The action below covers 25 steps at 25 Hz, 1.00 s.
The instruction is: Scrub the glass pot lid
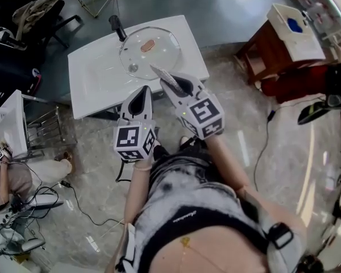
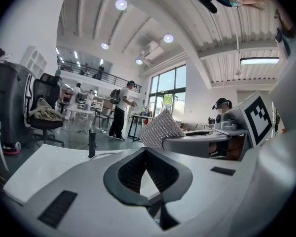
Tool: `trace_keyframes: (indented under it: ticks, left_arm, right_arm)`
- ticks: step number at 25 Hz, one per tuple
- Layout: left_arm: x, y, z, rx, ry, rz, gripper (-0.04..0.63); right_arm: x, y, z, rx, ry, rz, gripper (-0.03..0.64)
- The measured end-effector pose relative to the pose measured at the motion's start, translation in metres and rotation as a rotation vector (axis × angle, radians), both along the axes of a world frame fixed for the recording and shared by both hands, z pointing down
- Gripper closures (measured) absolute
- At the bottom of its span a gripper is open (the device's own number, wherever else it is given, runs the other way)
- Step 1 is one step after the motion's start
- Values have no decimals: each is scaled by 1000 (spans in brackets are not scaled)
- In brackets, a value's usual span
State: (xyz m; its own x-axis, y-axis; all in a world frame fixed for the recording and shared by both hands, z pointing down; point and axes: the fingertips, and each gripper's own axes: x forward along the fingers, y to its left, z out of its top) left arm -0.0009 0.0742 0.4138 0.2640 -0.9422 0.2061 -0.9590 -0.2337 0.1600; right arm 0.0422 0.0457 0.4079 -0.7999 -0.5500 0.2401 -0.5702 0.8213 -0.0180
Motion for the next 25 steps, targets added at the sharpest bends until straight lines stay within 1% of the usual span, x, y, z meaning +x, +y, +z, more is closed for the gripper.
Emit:
trace_keyframes:
  ticks: [7,10,25]
  left_arm:
    - [7,-2,-3,6,-12,-10,603]
    - [9,-3,-3,6,-13,-10,603]
    - [17,-2,2,-5,-18,13,603]
  right_arm:
    - [3,3,2,4,13,-30,541]
    - [6,5,3,-4,25,-30,541]
    - [8,10,1,-19,24,-30,543]
